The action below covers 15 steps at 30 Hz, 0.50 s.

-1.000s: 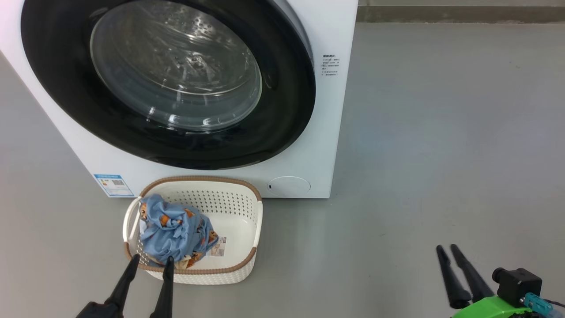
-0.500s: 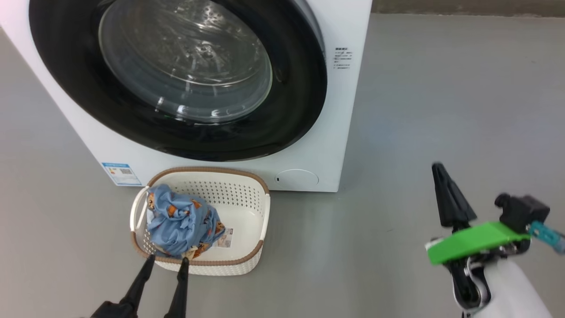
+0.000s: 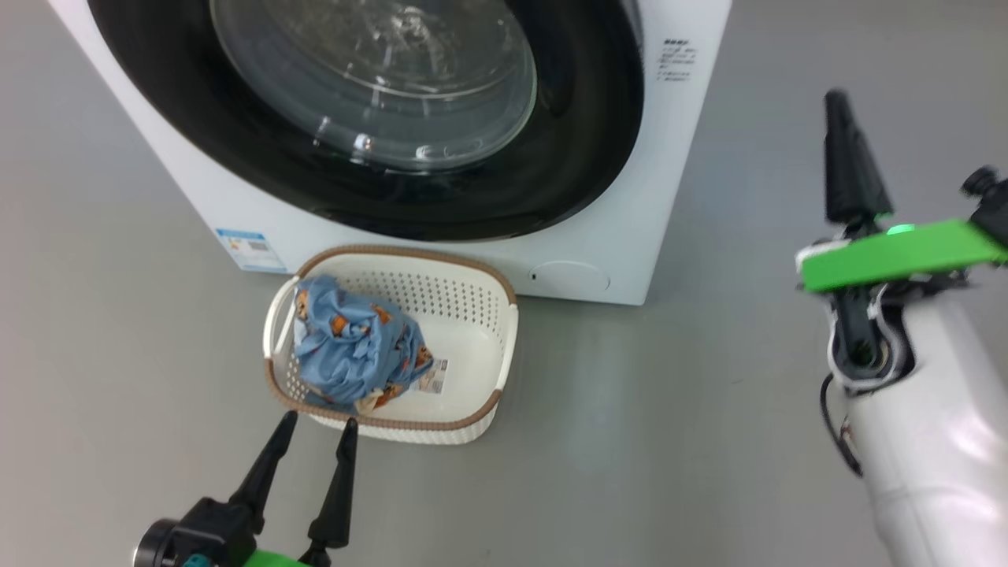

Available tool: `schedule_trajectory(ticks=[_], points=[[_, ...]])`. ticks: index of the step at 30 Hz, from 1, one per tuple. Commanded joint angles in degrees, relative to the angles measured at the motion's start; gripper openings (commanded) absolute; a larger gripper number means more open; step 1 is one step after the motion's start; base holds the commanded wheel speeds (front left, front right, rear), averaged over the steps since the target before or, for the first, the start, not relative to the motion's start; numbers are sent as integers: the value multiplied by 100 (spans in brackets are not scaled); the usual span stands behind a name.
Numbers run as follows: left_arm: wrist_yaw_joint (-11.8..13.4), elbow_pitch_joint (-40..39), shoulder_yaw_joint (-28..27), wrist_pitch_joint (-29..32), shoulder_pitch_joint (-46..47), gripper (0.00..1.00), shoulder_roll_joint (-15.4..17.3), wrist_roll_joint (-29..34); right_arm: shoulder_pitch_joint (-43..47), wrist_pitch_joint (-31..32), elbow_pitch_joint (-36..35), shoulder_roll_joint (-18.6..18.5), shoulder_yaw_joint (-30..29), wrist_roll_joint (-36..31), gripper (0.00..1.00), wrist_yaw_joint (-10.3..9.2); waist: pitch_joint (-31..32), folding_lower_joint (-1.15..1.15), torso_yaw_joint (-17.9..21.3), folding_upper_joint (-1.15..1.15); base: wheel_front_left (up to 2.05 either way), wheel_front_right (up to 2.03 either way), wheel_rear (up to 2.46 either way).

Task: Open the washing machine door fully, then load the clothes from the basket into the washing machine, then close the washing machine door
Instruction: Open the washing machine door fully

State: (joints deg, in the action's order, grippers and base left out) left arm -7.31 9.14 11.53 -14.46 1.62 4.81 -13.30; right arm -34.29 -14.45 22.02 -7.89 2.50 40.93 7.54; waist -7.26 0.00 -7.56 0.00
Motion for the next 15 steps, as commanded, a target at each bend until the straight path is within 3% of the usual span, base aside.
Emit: schedule_trajectory(ticks=[1, 5, 11, 12, 15], points=[[-18, -176, -123, -54, 266, 100, 25, -32, -320, -55, -73, -31, 87, 252, 0, -5, -258, 0, -207, 0, 0, 0, 0], [-18, -181, -3, -54, 441, 100, 21, -73, -833, -55, 161, -213, 131, 896, 0, -5, -482, 0, -373, 0, 0, 0, 0], [-18, -164, 168, -54, 637, 100, 2, -135, -1488, 10, 651, -716, 809, 1899, 0, -5, -718, 0, -641, 0, 0, 0, 0], [-18, -155, 205, -54, 682, 100, -9, -126, -1688, 246, 756, -801, 929, 2556, 0, -5, -793, 0, -716, 0, 0, 0, 0], [-18, -159, 272, -54, 755, 100, -30, -137, -1949, 821, 789, -951, 975, 3520, 0, -5, -927, 0, -828, 0, 0, 0, 0]])
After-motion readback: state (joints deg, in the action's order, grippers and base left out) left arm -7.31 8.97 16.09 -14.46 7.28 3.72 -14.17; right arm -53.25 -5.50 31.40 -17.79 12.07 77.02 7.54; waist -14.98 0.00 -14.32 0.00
